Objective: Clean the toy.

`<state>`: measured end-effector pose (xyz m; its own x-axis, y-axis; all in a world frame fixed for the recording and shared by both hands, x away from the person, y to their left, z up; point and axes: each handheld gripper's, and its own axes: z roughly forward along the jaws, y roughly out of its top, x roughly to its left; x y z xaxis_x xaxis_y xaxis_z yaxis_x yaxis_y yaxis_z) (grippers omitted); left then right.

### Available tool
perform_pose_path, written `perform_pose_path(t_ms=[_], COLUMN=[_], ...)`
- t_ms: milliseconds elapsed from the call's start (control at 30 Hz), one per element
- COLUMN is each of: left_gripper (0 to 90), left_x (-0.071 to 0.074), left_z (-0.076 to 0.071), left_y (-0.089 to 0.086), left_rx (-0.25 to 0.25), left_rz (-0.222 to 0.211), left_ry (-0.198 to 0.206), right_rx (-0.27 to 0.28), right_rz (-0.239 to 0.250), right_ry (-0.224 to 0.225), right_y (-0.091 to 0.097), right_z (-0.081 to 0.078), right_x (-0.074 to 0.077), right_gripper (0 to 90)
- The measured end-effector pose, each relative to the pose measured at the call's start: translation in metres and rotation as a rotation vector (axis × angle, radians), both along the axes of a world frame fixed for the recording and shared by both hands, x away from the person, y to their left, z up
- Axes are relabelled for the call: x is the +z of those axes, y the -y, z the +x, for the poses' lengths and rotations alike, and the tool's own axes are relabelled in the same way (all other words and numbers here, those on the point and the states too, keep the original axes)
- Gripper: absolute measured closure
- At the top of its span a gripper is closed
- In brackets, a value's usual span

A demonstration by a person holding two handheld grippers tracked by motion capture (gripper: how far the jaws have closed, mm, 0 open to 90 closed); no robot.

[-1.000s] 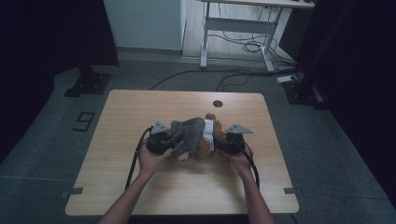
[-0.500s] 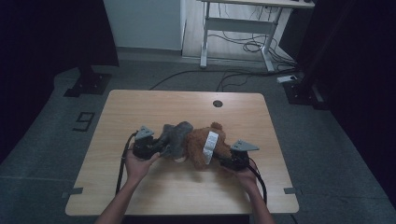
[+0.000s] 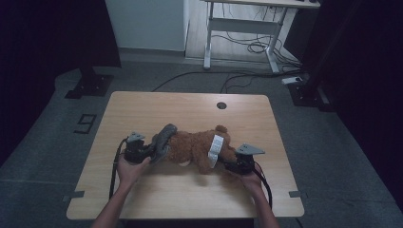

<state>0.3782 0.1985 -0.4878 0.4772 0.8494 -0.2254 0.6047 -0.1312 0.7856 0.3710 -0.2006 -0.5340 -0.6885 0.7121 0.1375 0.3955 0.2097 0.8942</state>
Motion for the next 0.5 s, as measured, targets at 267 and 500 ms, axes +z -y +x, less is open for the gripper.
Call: perform_pose_path(t_ms=[267,500], left_gripper=[80.5,80.5], left_x=[0.067,0.07], left_z=[0.001,0.011], left_y=[0.056,0.144], left_rx=[-0.124,-0.264], left_rz=[-0.025,0.022], left_ry=[0.137,0.124], right_rx=[0.0,0.004], right_rz=[-0.005,-0.004], right_ry=[0.003,0.005], right_y=[-0.001,0.0], right_z=[0.0,-0.001], right_x=[0.0,0.0], right_gripper=[56.8,56.8])
